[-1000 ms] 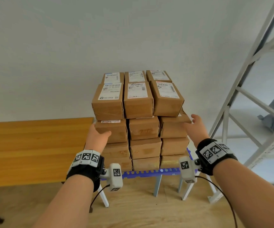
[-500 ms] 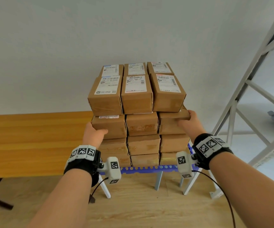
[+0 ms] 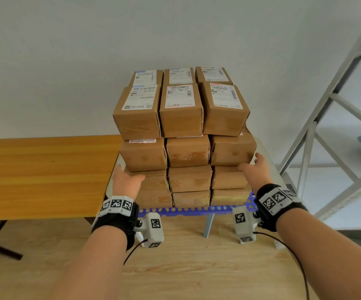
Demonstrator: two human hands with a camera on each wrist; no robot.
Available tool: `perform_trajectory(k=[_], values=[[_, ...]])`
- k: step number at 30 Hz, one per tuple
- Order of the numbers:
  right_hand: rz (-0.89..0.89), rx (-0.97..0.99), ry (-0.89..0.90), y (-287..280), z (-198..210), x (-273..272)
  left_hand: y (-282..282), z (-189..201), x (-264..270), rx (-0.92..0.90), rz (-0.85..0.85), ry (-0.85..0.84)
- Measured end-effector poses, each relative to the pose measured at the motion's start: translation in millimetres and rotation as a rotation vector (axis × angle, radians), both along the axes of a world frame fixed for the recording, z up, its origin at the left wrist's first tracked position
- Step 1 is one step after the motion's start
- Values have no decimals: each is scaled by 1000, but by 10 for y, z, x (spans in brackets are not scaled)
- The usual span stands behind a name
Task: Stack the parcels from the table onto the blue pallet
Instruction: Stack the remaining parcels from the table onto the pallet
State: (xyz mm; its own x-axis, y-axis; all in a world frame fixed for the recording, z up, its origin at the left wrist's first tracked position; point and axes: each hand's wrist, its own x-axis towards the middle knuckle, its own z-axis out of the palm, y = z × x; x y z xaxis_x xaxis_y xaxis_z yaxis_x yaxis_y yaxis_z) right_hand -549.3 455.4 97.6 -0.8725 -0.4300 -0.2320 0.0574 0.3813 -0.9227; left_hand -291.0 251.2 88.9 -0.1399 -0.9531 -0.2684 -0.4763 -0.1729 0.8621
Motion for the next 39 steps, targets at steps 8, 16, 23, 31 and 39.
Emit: perform_trajectory(k=[8, 16, 23, 31, 39], values=[[33, 35, -57, 31, -292, 59, 77, -328, 2, 100, 56, -17], [29, -26, -60, -16, -367, 93, 90, -383, -13, 87, 62, 17], [-6, -33, -53, 39, -500, 92, 139, -518, 10, 76, 83, 9], [-52, 116, -166, 192, -865, 0, 296, -750, 54, 183, 64, -135], [-33, 165, -196, 135, -1015, -18, 232, -869, -23, 139, -37, -228]])
